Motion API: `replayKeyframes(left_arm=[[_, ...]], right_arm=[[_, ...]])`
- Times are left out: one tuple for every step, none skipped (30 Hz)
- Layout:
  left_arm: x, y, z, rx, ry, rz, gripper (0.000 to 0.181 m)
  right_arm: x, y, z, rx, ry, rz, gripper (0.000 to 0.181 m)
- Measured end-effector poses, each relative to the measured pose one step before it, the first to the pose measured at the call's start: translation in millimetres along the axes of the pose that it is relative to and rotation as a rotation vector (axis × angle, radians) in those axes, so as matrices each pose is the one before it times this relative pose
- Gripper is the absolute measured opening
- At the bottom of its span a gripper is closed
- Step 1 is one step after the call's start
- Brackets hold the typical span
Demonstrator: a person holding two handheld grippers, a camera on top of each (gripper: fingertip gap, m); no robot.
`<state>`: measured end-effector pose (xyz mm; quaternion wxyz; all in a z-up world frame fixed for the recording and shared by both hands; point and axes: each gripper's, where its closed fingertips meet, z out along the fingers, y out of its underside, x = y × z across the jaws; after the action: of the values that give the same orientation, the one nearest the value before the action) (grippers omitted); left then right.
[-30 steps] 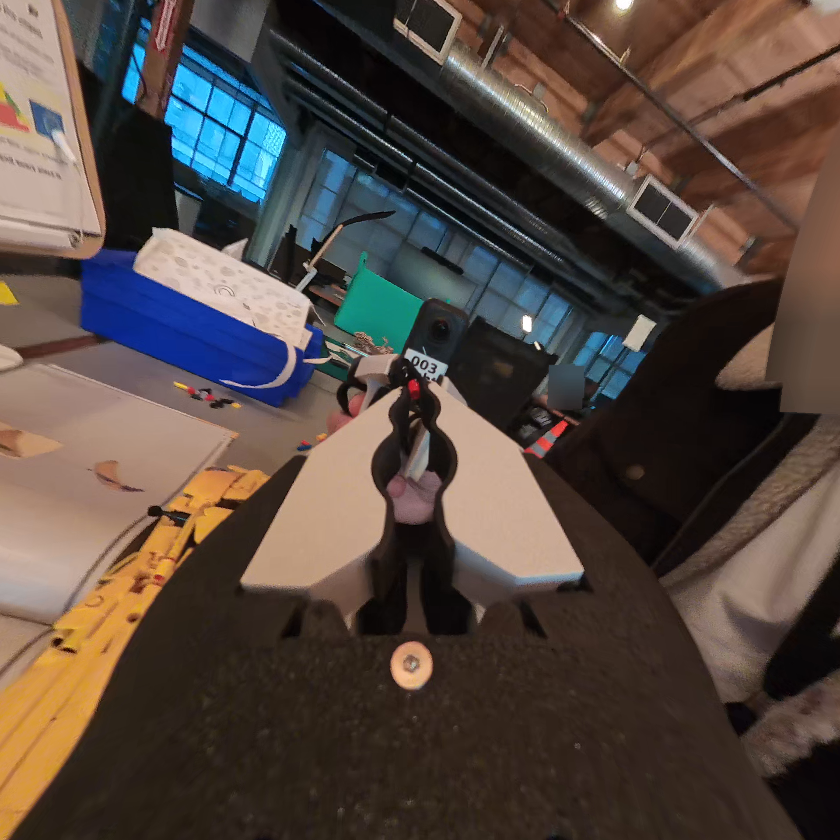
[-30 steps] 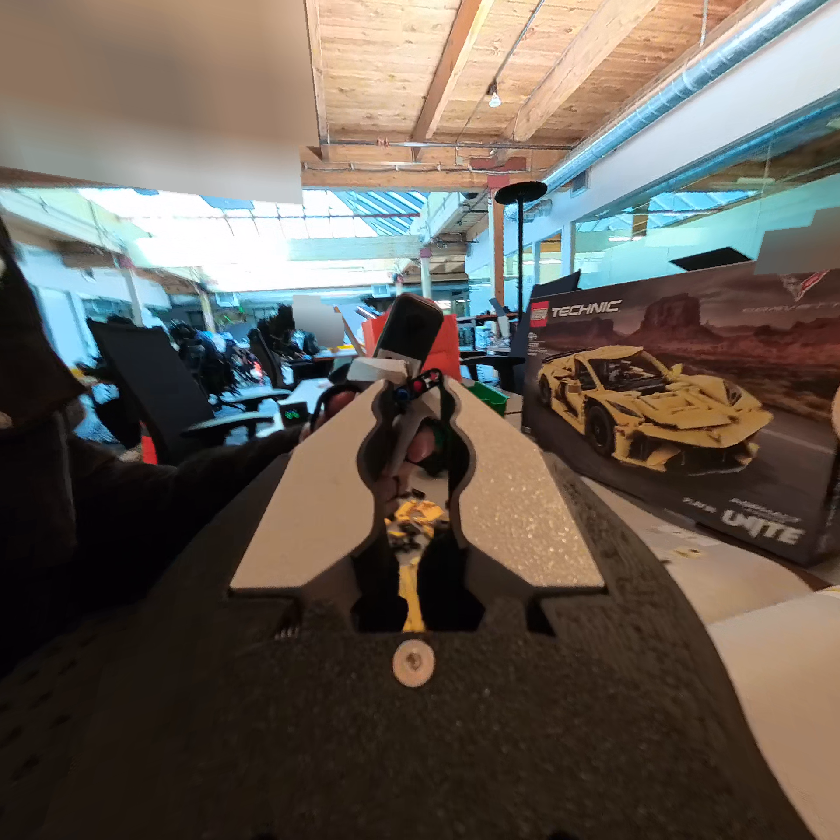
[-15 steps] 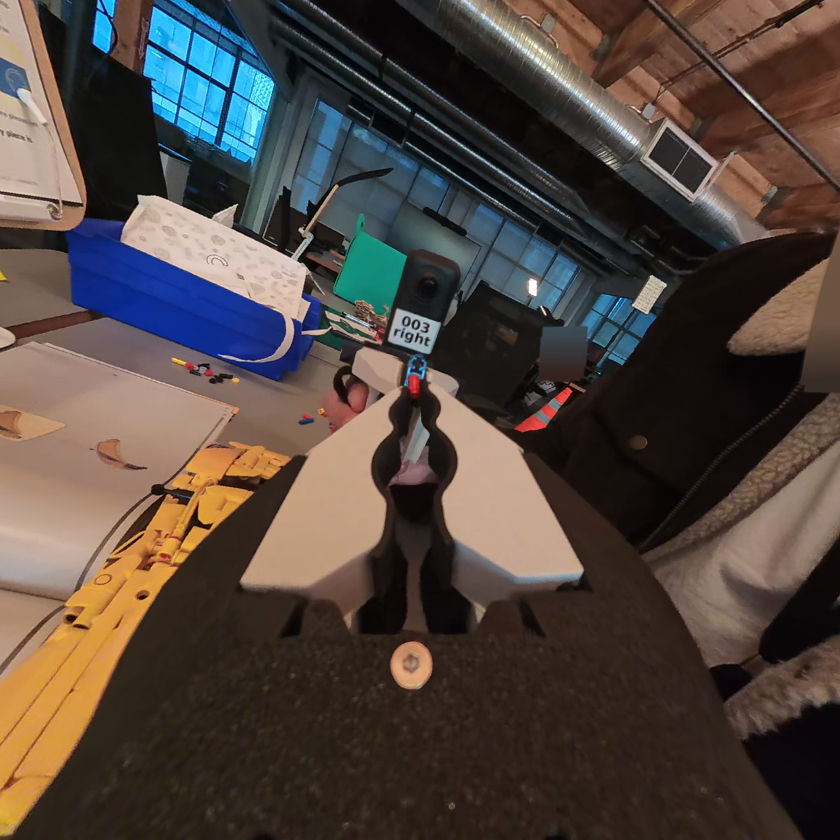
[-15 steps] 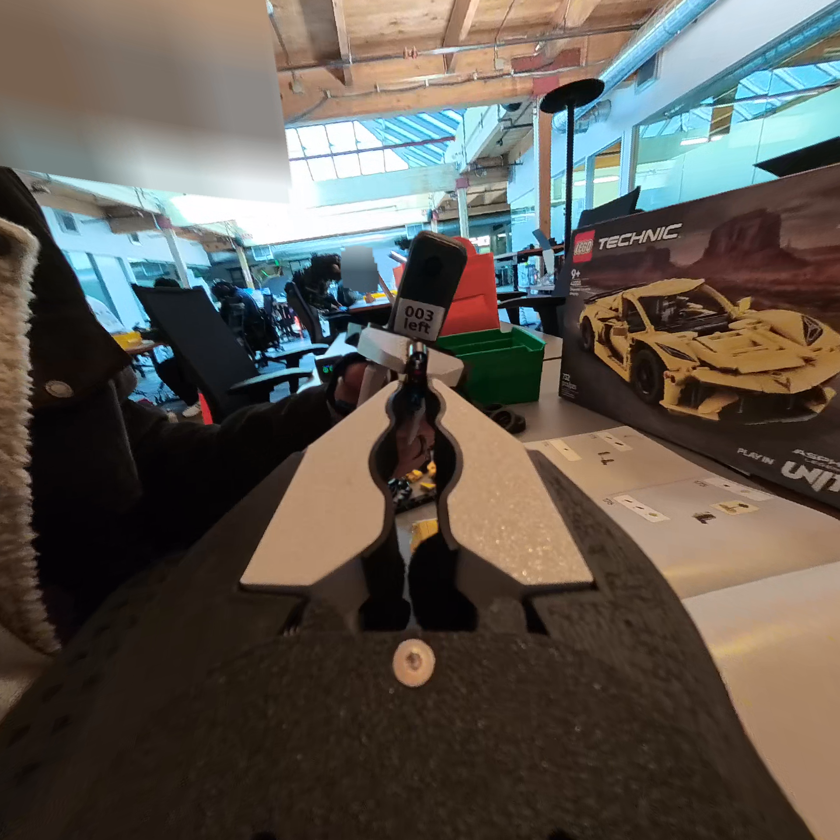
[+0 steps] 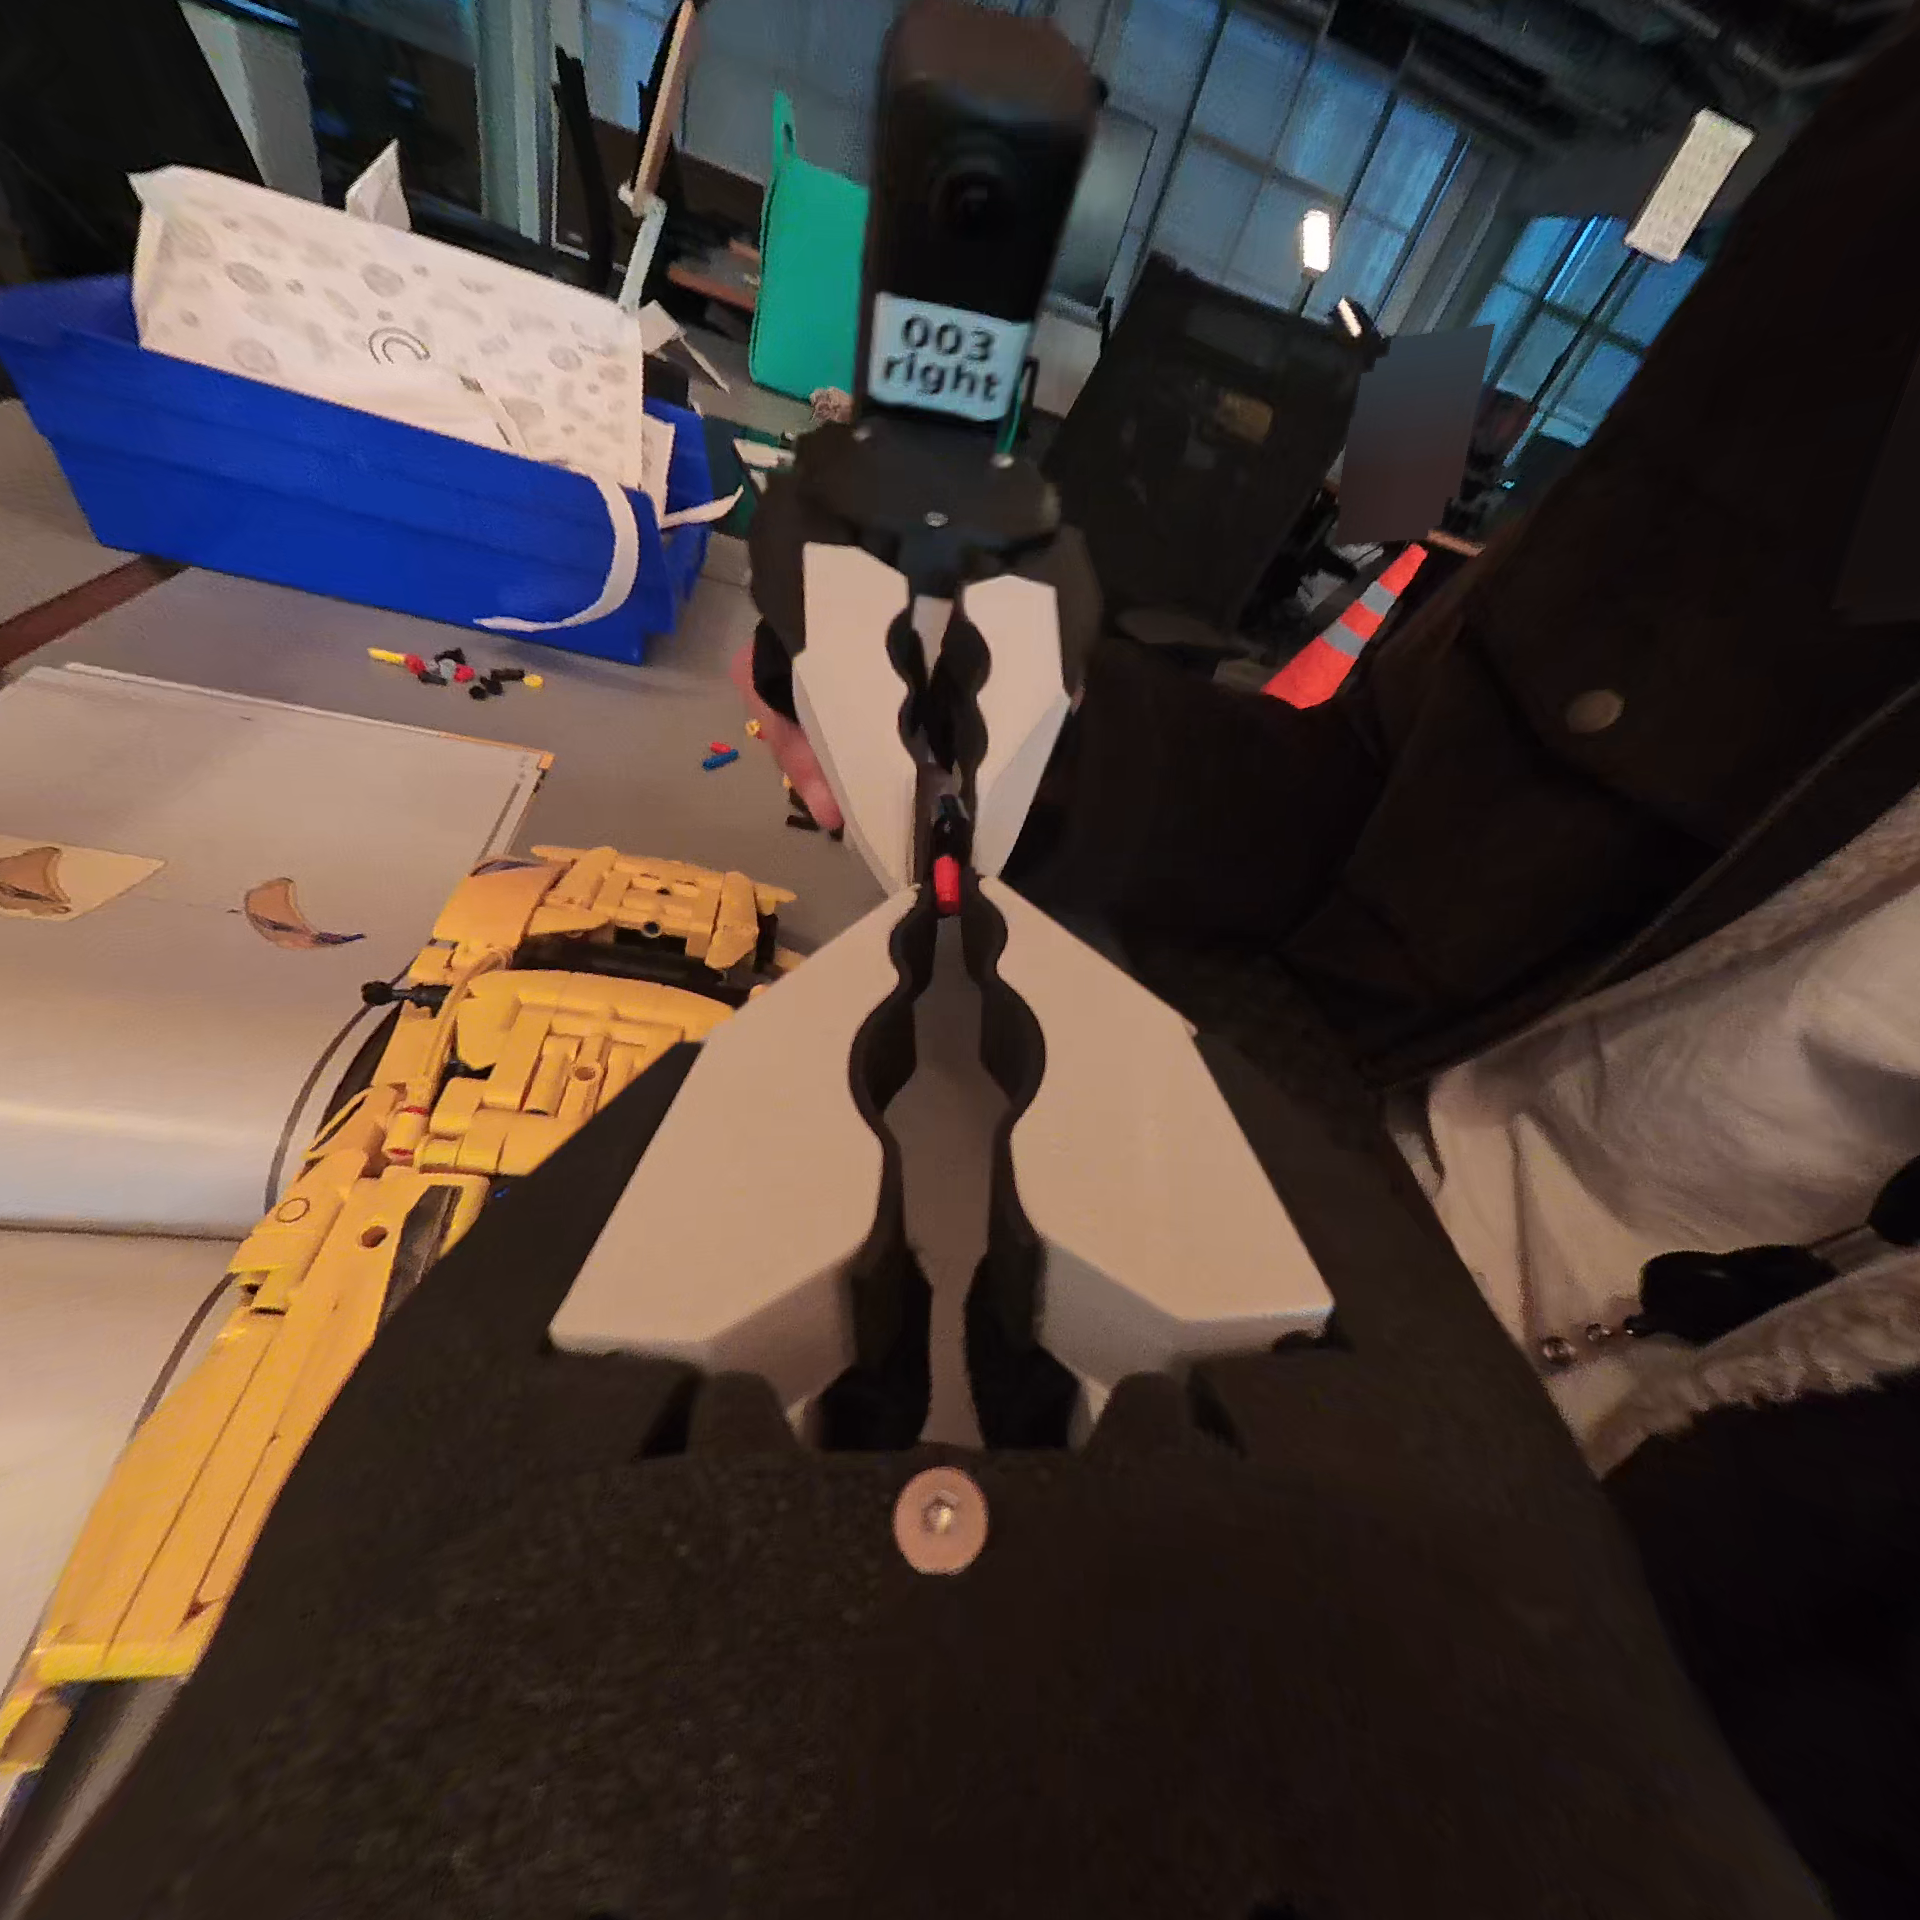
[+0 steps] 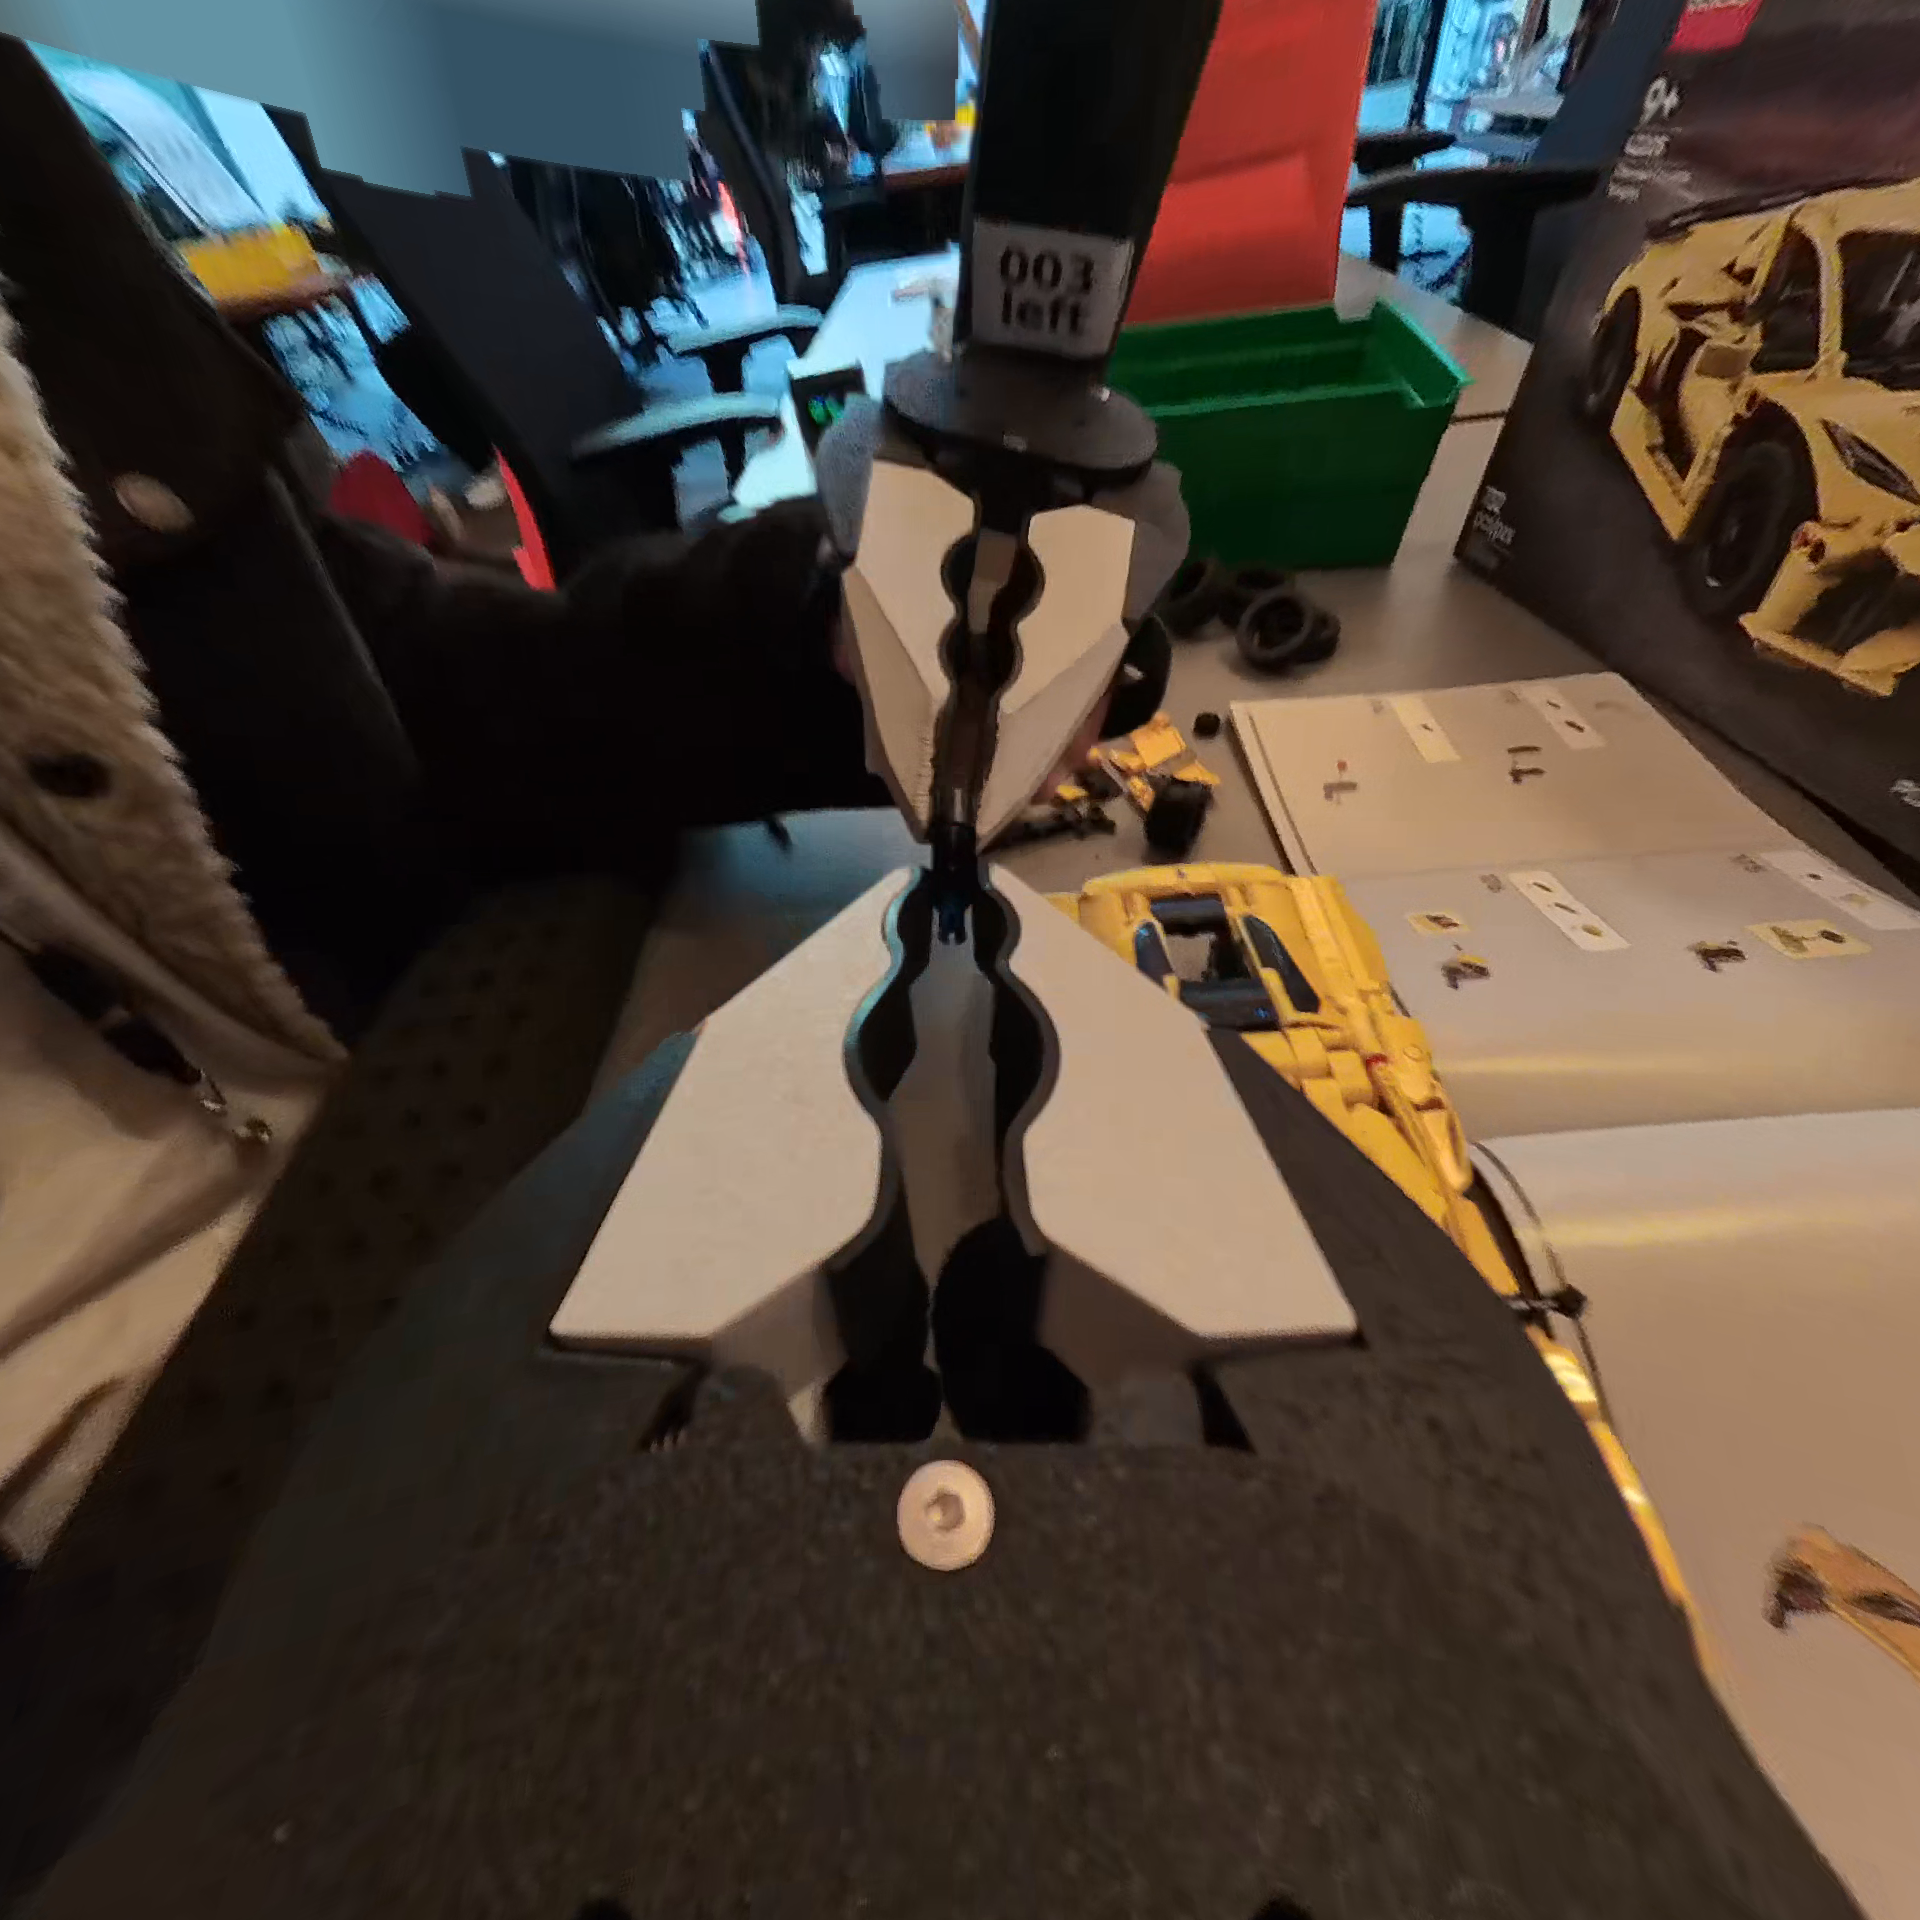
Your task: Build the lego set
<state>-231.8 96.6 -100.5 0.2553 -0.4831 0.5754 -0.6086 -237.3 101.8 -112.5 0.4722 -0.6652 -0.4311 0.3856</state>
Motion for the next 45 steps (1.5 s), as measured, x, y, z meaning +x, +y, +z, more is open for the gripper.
replayKeyframes(left_arm=[[-2.74,3.28,1.76,-0.0156,-0.0116,-0.0025,0.004],[-2.35,3.61,1.74,-0.0160,-0.0075,-0.0037,0.004],[-1.17,1.94,1.28,-0.0064,-0.0001,-0.0043,0.004],[-1.39,0.64,0.64,0.0014,-0.0012,-0.0071,0.004],[-1.51,1.62,0.36,-0.0077,-0.0028,-0.0087,0.004],[-1.75,3.18,0.42,-0.0169,-0.0061,-0.0067,0.004],[-1.82,3.71,0.30,-0.0190,-0.0061,-0.0082,0.003],[-2.18,4.38,0.40,-0.0228,-0.0066,-0.0102,0.003],[-2.85,4.74,0.82,-0.0265,-0.0122,-0.0080,0.003],[-1.37,4.68,0.89,-0.0257,-0.0039,-0.0077,0.003],[0.15,3.22,0.47,-0.0169,0.0033,-0.0052,0.003],[0.93,1.24,0.06,-0.0072,0.0070,-0.0043,0.003],[0.55,0.90,0.45,-0.0061,0.0038,-0.0037,0.003],[-0.41,1.20,0.94,-0.0078,0.0005,-0.0063,0.003],[-0.65,1.81,1.09,-0.0077,0.0021,-0.0108,0.003],[-0.65,2.27,0.82,-0.0099,0.0035,-0.0114,0.003],[-0.47,2.57,0.99,-0.0124,0.0035,-0.0101,0.003],[-1.22,1.92,0.85,-0.0100,-0.0014,-0.0109,0.003],[-0.89,2.20,1.05,-0.0117,0.0021,-0.0164,0.003],[-0.95,3.62,1.47,-0.0208,0.0006,-0.0162,0.003],[-2.33,3.72,1.74,-0.0247,-0.0121,-0.0115,0.003],[-2.03,3.69,2.09,-0.0262,-0.0128,-0.0112,0.003],[-1.38,2.90,1.78,-0.0231,-0.0141,-0.0006,0.003],[-0.19,1.21,1.14,-0.0141,-0.0105,0.0077,0.003],[2.32,-0.58,0.42,-0.0022,0.0042,0.0116,0.003],[1.75,-2.08,-0.35,0.0072,0.0030,0.0073,0.003],[1.28,-3.15,-1.21,0.0164,0.0042,0.0023,0.003],[2.26,-3.67,-2.20,0.0252,0.0134,0.0035,0.003],[2.01,-4.56,-3.07,0.0310,0.0116,0.0041,0.004],[1.32,-4.44,-2.25,0.0270,0.0055,0.0017,0.004],[1.24,-2.83,-1.33,0.0171,0.0033,0.0071,0.004],[0.24,-1.36,-0.47,0.0093,0.0000,0.0022,0.004],[-0.09,0.76,0.42,-0.0017,0.0021,-0.0041,0.004],[-0.53,2.03,0.75,-0.0083,0.0003,-0.0023,0.004],[-1.10,1.90,0.70,-0.0083,-0.0030,-0.0050,0.004],[-0.34,1.89,0.46,-0.0079,0.0015,-0.0049,0.004],[-0.03,1.17,-0.28,-0.0037,0.0013,0.0007,0.004],[-0.03,0.33,-1.07,0.0005,-0.0004,0.0003,0.004],[0.70,0.20,-1.67,0.0002,0.0033,0.0024,0.004],[1.00,-0.37,-2.34,0.0040,0.0025,0.0044,0.004],[1.69,-0.36,-2.82,0.0048,0.0069,0.0039,0.004],[3.13,0.65,-2.51,-0.0014,0.0128,0.0090,0.004],[3.70,1.20,-1.52,-0.0048,0.0126,0.0142,0.004],[4.88,1.86,0.09,-0.0105,0.0210,0.0109,0.004],[4.91,2.05,2.04,-0.0141,0.0205,0.0131,0.004]], right_arm=[[2.74,4.71,0.00,-0.0350,0.0342,-0.0326,0.006],[1.76,4.61,0.05,-0.0385,0.0256,-0.0261,0.006],[0.64,2.71,0.29,-0.0251,0.0163,-0.0227,0.006],[1.79,0.90,-0.10,-0.0114,0.0255,-0.0322,0.006],[1.40,2.24,0.69,-0.0216,0.0290,-0.0457,0.006],[1.31,3.54,1.53,-0.0356,0.0341,-0.0613,0.006],[1.23,3.81,1.76,-0.0420,0.0375,-0.0747,0.006],[0.65,4.26,2.30,-0.0474,0.0370,-0.0841,0.006],[0.69,4.84,2.69,-0.0554,0.0361,-0.0810,0.006],[-1.52,3.24,2.36,-0.0428,0.0139,-0.0581,0.005],[-2.14,0.98,1.45,-0.0201,0.0005,-0.0290,0.005],[-1.19,-0.49,0.19,-0.0032,-0.0002,-0.0195,0.005],[-0.95,0.38,0.11,-0.0058,-0.0031,-0.0102,0.005],[-0.73,1.46,0.55,-0.0154,-0.0004,-0.0144,0.005],[-0.97,1.73,0.99,-0.0201,0.0022,-0.0191,0.005],[-1.49,1.61,1.58,-0.0221,0.0000,-0.0170,0.005],[-1.70,1.26,1.65,-0.0184,-0.0021,-0.0188,0.004],[-0.78,2.01,1.70,-0.0227,0.0025,-0.0148,0.004],[-1.36,1.55,1.54,-0.0214,-0.0006,-0.0185,0.004],[-2.74,1.76,2.39,-0.0227,-0.0058,-0.0293,0.005],[-1.44,3.11,2.97,-0.0435,0.0097,-0.0436,0.005],[-2.02,2.43,2.83,-0.0465,0.0043,-0.0403,0.005],[-2.01,1.66,2.46,-0.0408,0.0009,-0.0317,0.005],[-0.46,0.70,1.54,-0.0330,0.0095,-0.0316,0.005],[-0.37,-0.86,0.17,-0.0067,-0.0028,-0.0008,0.005],[0.65,-0.88,-1.05,0.0121,-0.0082,0.0289,0.004],[2.14,-0.87,-2.17,0.0291,-0.0030,0.0372,0.004],[1.87,-2.86,-3.14,0.0506,-0.0160,0.0691,0.004],[2.40,-3.12,-3.12,0.0527,-0.0170,0.0787,0.005],[3.11,-2.52,-3.02,0.0473,0.0001,0.0446,0.005],[1.16,-1.95,-2.36,0.0396,-0.0090,0.0483,0.006],[-0.32,-0.42,-0.99,0.0249,-0.0227,0.0654,0.006],[-1.77,0.69,0.30,0.0132,-0.0317,0.0568,0.006],[-1.93,1.57,1.15,0.0035,-0.0219,0.0284,0.006],[-0.43,1.46,1.42,0.0018,-0.0009,0.0013,0.006],[-0.77,0.73,1.11,0.0023,0.0021,-0.0097,0.006],[-0.62,0.04,0.57,0.0030,0.0041,-0.0068,0.006],[0.04,-0.91,-0.30,0.0090,0.0056,0.0015,0.006],[-1.10,-1.53,-1.63,0.0123,-0.0082,0.0109,0.006],[-1.40,0.41,-2.77,-0.0003,-0.0125,0.0212,0.006],[-1.98,3.01,-3.95,-0.0178,-0.0136,0.0274,0.006],[-4.72,4.86,-4.15,-0.0208,-0.0242,0.0251,0.006],[-7.94,6.35,-2.82,-0.0170,-0.0370,0.0248,0.006],[-11.66,9.19,-0.12,-0.0276,-0.0538,0.0305,0.006],[-13.19,12.26,2.85,-0.0458,-0.0586,0.0327,0.006]])
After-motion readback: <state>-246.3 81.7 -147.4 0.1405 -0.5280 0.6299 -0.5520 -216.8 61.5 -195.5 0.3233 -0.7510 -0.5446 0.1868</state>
